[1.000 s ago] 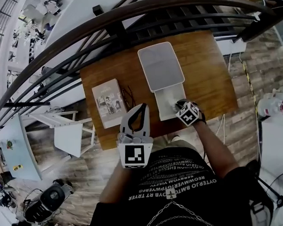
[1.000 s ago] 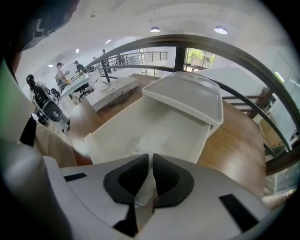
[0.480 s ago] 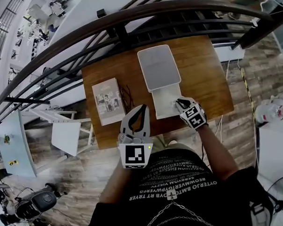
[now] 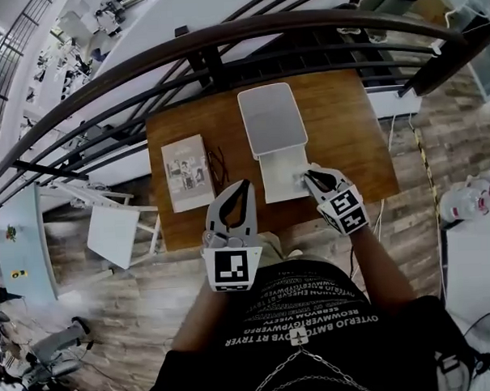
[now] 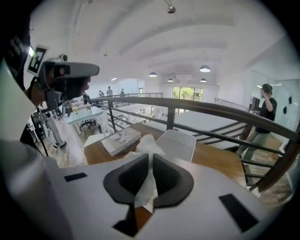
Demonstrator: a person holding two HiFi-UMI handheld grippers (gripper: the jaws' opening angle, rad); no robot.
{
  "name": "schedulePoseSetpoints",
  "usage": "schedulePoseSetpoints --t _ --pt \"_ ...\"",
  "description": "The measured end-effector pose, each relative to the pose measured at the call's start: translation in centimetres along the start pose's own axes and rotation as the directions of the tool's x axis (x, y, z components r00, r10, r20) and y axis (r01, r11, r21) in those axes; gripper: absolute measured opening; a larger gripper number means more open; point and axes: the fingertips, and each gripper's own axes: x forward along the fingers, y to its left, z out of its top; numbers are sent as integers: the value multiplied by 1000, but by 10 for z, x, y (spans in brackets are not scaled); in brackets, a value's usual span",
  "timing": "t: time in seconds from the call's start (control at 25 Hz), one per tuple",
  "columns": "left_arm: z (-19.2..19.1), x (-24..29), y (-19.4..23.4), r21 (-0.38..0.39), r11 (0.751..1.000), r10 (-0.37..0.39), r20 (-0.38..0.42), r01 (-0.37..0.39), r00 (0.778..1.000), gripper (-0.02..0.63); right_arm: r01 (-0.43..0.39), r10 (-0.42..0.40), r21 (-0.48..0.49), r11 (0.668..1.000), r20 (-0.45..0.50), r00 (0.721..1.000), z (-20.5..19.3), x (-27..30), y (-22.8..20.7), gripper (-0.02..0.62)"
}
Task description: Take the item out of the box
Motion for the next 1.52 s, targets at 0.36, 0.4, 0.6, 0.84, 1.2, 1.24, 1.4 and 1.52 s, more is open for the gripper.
schedulePoseSetpoints --t 0.36,0.4,0.6,0.84,1.2,1.24,1.4,1.52 --pt "12 -24 -32 24 1000 7 39 -8 999 6 19 -14 -40 999 129 992 39 -65 11 28" --pt "13 -27 -33 27 1000 11 46 -12 999 6 23 -16 -44 999 143 990 43 -72 13 28" --pt "21 -44 -44 30 999 24 54 -26 998 6 54 -40 -58 997 223 974 62 -112 19 28" --pt "32 -63 -60 47 998 45 83 -50 995 6 107 -75 -75 991 346 935 84 -157 25 28" --pt "46 -98 -74 57 995 75 115 -82 991 6 130 -69 -103 986 460 885 107 -214 49 26" --pt "48 -101 -75 72 994 78 118 -87 990 6 128 -65 -103 986 469 881 109 -218 51 26" --pt "52 -112 -86 77 992 86 126 -96 988 6 114 -49 -108 988 478 877 106 -230 57 26" --pt "57 -117 -89 126 987 85 128 -101 988 6 101 -45 -93 991 475 879 106 -232 59 26"
